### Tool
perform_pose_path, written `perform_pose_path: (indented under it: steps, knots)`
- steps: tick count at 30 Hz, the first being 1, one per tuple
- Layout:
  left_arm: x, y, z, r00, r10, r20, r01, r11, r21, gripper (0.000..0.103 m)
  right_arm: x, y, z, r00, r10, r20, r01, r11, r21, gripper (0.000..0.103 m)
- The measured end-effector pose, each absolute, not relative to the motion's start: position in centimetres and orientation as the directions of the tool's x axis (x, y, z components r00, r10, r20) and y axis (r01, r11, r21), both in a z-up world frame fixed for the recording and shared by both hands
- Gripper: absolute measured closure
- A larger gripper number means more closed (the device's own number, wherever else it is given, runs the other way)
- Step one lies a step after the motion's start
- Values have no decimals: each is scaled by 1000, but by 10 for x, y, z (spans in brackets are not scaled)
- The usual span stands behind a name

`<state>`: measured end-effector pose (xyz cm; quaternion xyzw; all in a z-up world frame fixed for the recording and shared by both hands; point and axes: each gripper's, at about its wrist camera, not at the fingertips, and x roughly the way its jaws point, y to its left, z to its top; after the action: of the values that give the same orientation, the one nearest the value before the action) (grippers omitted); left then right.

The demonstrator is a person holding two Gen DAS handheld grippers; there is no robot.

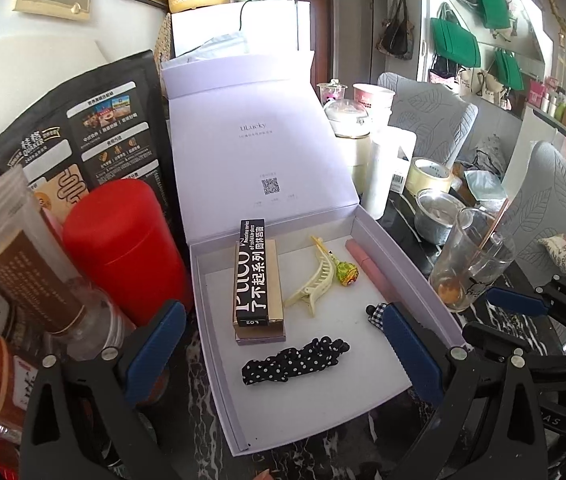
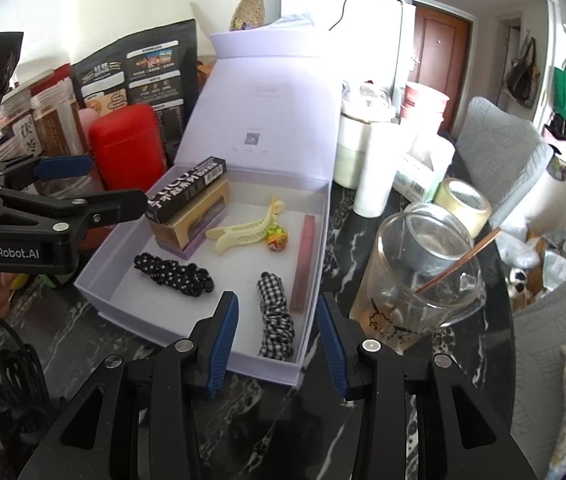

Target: Organize rigid objects

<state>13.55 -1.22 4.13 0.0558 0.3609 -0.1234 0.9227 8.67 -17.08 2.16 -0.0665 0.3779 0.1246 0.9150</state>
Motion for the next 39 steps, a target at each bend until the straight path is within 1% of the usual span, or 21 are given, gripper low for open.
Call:
perform_pose_path:
  steps: [5, 9, 14, 19, 28, 36, 39]
  knots:
    - [124, -11, 54, 736, -170, -656, 254, 967, 34, 2, 76, -167, 34, 707, 169, -687, -277, 960, -49, 62]
    - [117, -8, 61, 740, -173, -650, 245, 969, 20, 2, 65, -166, 42, 716, 170, -677, -273, 961, -48, 56]
    - [107, -2, 69, 757, -154, -634, 219, 975, 25, 2, 54, -166, 49, 729, 151, -667, -244, 969, -48, 55]
    - [94, 1, 76, 774, -140, -617, 203, 979, 33, 2, 37, -166, 60, 752, 123, -648, -211, 976, -60, 46]
    - [69, 5, 86, 784, -140, -604, 191, 981, 20, 2, 15, -167, 75, 766, 113, -633, -173, 984, -33, 35]
    - [45, 5, 87, 778, -97, -621, 163, 985, 51, 2, -2, -166, 79, 766, 79, -638, -134, 990, -38, 30]
    - [40, 7, 83, 766, -84, -638, 154, 986, 55, 2, -7, -168, 79, 764, 73, -640, -120, 992, -30, 30]
